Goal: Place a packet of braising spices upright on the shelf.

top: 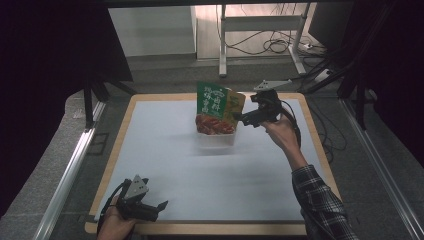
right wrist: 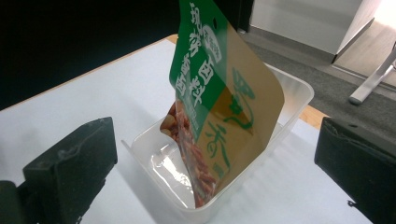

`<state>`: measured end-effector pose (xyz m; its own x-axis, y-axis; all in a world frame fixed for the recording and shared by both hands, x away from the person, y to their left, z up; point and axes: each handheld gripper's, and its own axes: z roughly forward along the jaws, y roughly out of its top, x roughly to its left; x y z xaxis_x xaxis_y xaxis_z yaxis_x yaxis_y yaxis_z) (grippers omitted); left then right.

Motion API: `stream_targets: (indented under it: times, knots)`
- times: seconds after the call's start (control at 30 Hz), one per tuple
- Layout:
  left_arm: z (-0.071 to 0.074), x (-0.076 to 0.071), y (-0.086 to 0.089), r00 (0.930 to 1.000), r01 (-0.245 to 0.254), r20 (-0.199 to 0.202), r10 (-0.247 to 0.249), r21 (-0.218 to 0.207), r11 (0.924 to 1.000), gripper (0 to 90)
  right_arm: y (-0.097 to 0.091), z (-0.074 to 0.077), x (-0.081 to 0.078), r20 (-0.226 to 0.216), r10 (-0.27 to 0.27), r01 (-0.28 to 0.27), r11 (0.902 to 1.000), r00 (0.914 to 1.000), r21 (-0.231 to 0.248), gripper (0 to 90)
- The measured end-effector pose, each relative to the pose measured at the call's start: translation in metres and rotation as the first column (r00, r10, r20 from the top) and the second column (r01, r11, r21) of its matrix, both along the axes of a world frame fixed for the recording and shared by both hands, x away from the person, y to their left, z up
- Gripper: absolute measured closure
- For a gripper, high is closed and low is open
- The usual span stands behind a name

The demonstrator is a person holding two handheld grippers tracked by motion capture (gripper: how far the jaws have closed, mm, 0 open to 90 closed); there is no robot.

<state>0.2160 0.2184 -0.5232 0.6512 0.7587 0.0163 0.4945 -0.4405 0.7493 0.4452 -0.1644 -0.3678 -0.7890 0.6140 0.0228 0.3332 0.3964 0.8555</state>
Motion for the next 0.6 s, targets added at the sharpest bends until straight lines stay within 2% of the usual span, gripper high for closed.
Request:
stream_targets:
  times: [0.6]
  knots:
    - [0.0,0.0,0.0,1.0,0.0,-0.002,0.0,0.005,1.0,0.0,-0.011,-0.008,-0.024,0.01,0.0,0.0,0.9999,1.0,-0.015,0.0]
